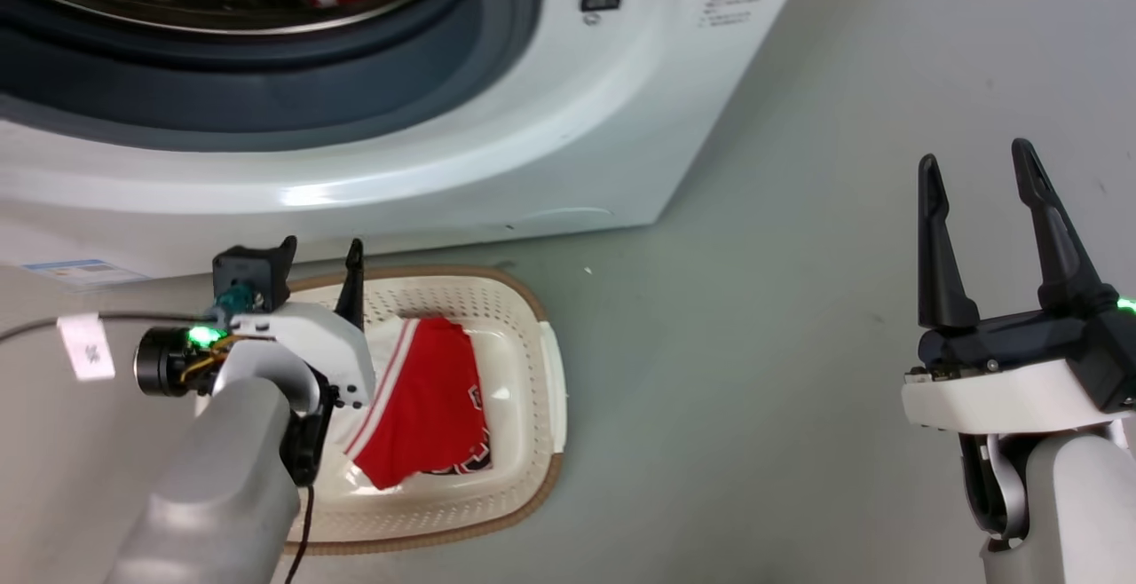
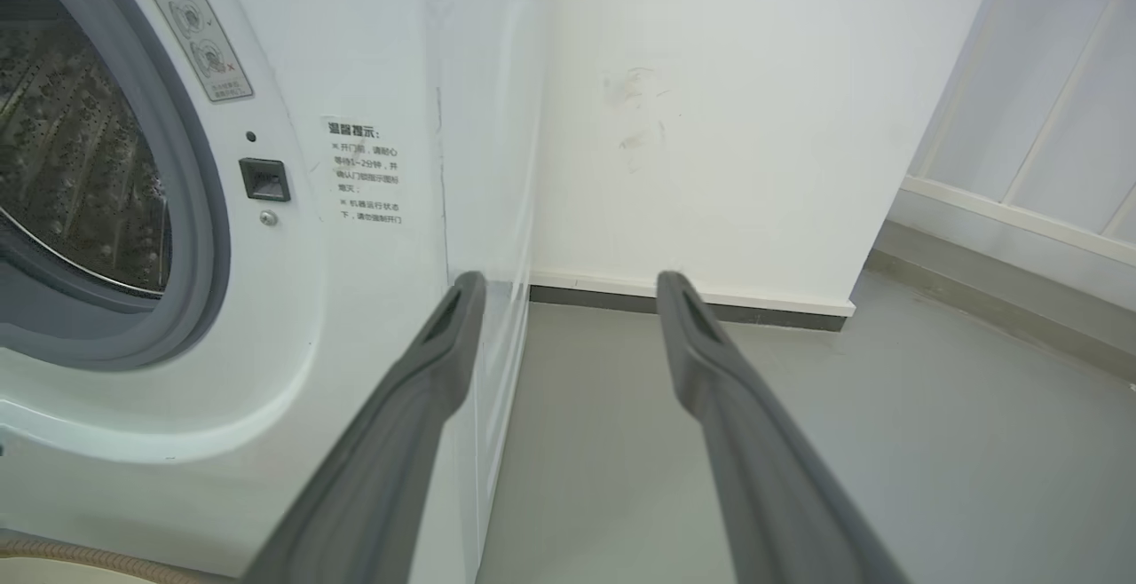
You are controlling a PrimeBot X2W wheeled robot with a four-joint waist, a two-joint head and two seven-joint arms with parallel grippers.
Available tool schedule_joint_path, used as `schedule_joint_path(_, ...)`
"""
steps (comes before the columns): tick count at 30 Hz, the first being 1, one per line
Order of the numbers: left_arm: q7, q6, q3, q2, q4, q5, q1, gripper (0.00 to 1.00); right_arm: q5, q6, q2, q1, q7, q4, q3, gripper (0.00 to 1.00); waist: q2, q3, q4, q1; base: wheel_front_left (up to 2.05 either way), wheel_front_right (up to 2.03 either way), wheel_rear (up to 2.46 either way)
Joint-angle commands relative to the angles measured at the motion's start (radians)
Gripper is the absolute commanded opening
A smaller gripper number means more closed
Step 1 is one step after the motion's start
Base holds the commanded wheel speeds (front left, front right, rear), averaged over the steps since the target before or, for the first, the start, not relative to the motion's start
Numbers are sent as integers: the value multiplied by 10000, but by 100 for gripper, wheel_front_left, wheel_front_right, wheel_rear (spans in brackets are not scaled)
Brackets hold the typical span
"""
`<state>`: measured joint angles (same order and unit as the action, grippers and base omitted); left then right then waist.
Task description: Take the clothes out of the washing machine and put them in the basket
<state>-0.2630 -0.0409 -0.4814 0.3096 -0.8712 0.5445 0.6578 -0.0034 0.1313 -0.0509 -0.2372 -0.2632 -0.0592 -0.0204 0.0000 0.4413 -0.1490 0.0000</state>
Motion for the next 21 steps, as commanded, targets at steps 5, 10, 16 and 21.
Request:
schedule_joint_path(5, -23, -393, 1106, -7, 2288, -834, -1328, 100, -134, -10, 12, 280, -24, 7, -66, 100, 0, -552, 471, 0, 0, 0, 0)
schedule_joint_path(10, -24, -487, 2156, -294, 4433, -1827, -2633, 100, -98, -10, 13, 463, -24, 43, -48, 100, 0, -797, 607, 0, 0, 0, 0)
schedule_joint_path(16, -25, -186, 2883, -540, 6008, -2798, -3272, 100, -55, -10, 13, 514, -24, 75, 11, 100, 0, -872, 619, 0, 0, 0, 0)
schedule_joint_path(21, -25, 282, 3168, -251, 6377, -3284, -2496, 100, 49, -10, 13, 361, -24, -26, 150, 100, 0, -573, 397, 0, 0, 0, 0)
